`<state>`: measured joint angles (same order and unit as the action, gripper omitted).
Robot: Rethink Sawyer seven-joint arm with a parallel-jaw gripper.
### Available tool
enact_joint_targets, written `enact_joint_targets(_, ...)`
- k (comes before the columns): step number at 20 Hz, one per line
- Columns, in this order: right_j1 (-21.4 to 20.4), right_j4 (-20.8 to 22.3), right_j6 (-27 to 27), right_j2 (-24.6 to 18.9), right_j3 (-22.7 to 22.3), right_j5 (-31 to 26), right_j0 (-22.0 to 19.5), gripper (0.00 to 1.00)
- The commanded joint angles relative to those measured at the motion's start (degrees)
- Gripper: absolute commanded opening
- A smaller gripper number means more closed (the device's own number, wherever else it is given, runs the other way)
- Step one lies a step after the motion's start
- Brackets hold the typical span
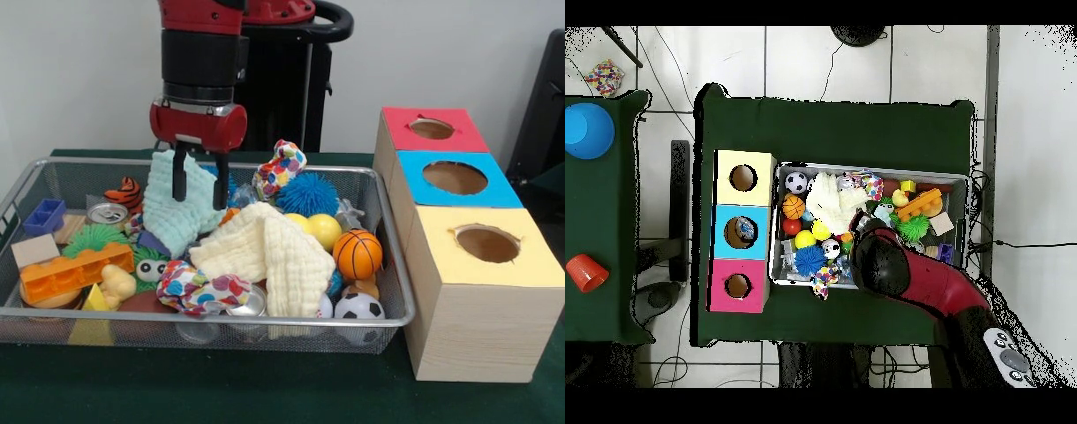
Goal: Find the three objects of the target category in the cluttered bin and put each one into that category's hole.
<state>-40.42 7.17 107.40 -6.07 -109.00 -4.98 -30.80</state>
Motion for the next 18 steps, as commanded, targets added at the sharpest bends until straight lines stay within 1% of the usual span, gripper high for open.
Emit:
enact_joint_targets(1, 1.67, 0.59, 7.63, -7.98, -3.55, 2.45, -1.74, 1.0)
enact_joint_targets(5, 1.16, -0.37, 9.24, -11.03, -5.84, 3.03, -3.53, 1.0)
enact_joint_targets(12, 2.64, -0.84, 10.78, -16.42, -8.19, 5.15, -6.82, 1.0)
enact_joint_targets(18, 5.51, -0.3, 10.92, -18.05, -8.08, 7.6, -7.71, 1.0)
